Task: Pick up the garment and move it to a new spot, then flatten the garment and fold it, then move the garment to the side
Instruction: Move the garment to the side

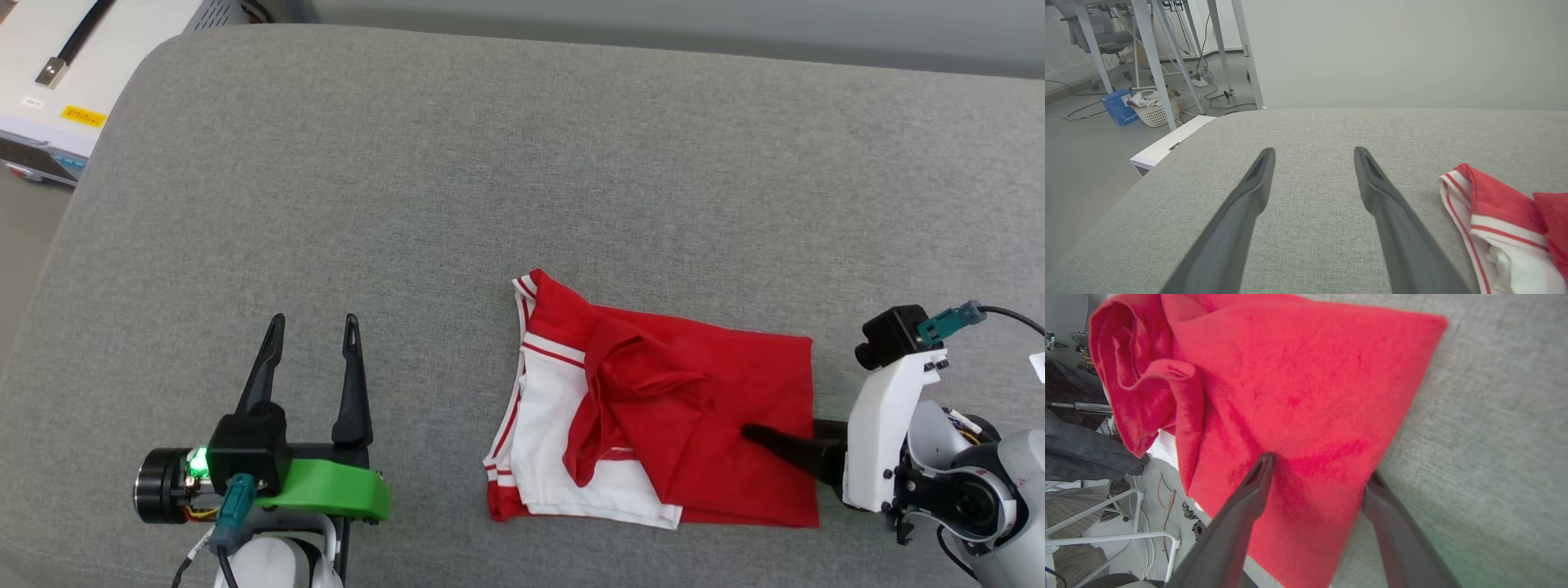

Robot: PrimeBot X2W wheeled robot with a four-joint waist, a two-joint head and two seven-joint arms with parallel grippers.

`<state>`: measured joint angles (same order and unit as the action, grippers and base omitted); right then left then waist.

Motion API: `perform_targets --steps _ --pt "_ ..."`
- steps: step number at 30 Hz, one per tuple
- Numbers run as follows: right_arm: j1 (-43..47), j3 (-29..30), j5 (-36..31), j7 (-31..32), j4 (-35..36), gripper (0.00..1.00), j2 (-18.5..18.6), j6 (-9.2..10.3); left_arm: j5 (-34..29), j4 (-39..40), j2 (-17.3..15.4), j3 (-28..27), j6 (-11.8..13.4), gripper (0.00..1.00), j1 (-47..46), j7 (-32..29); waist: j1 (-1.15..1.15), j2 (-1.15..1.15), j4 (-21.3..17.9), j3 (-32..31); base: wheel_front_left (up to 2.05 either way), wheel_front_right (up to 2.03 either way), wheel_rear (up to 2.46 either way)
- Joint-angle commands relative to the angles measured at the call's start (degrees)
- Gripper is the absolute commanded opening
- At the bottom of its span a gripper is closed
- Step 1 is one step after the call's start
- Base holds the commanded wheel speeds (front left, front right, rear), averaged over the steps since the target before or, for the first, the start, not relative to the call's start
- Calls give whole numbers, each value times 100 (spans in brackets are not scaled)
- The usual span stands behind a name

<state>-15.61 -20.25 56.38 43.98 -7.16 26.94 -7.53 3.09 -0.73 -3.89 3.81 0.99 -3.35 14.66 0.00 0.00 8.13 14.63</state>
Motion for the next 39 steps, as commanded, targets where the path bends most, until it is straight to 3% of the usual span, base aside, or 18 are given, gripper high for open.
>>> perform_targets --steps 1,6,7,8,9,15,21,30,39 --pt "2 -108 20 -56 -112 100 -70 4 35 -16 36 15 -11 100 -128 34 0 0 70 84 0 0 0" --pt "-83 -461 -111 -393 -434 100 -191 4 42 -67 52 56 -19 100 -214 34 0 0 121 124 0 0 0" --pt "-96 -525 -102 -449 -437 91 -188 4 44 -76 54 59 -21 100 -220 34 0 0 123 120 0 0 0" --pt "-120 -581 -133 -575 -444 29 -157 4 48 -87 56 55 -25 100 -224 34 0 0 123 111 0 0 0" --pt "-146 -662 -176 -653 -433 0 -109 4 50 -97 57 46 -27 100 -224 34 0 0 119 99 0 0 0" --pt "-428 -936 -243 -1354 -220 0 151 4 38 -139 56 -50 -31 100 -113 34 0 0 -52 -99 0 0 0" --pt "-706 -1079 -351 -1787 342 0 623 4 46 -128 49 -143 -54 100 -15 34 0 0 -479 -232 0 0 0" --pt "-1035 -1077 -735 -1792 894 0 1600 4 -33 53 -4 -274 -27 100 -38 34 0 0 -1518 60 0 0 0" --pt "-1578 -713 -986 -1746 447 0 2125 4 -145 331 -194 -412 -1 100 -344 34 0 0 -2233 749 0 0 0"
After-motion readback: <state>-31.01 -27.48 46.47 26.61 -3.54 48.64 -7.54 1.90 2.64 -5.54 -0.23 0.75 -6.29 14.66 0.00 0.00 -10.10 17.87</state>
